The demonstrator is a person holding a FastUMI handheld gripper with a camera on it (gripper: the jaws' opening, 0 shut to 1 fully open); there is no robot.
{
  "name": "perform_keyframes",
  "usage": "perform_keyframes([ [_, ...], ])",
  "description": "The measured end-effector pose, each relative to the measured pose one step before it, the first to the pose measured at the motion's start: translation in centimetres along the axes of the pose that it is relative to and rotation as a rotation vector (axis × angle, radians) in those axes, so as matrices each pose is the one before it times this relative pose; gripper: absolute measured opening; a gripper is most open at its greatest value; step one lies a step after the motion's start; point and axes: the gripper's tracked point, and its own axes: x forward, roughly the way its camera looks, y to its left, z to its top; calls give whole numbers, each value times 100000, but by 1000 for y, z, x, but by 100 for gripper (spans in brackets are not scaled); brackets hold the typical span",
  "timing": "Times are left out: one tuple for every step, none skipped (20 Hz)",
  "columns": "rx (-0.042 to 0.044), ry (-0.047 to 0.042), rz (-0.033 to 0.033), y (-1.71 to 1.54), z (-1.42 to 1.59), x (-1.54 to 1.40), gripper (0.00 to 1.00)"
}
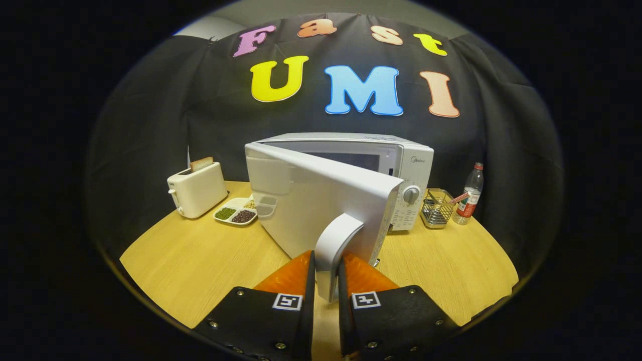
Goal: Open the microwave, put the food inside, and close the microwave door.
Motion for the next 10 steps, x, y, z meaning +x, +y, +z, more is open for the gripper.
perform_keyframes([
  [-451, -334, 168, 521, -202, -264, 22],
  [-394, -261, 75, 621, -78, -191, 22],
  [-186, -277, 31, 602, -253, -327, 22],
  [-166, -135, 23, 610, -44, -162, 22],
  [-102, -139, 79, 725, -215, -115, 22],
  [-173, -48, 208, 659, -98, -147, 22],
  [-51, -154, 303, 672, -54, -218, 22],
  [160, -189, 388, 745, -10, -162, 22],
  [62, -222, 512, 804, -149, -215, 22],
  [-145, -133, 601, 810, -53, -150, 22],
])
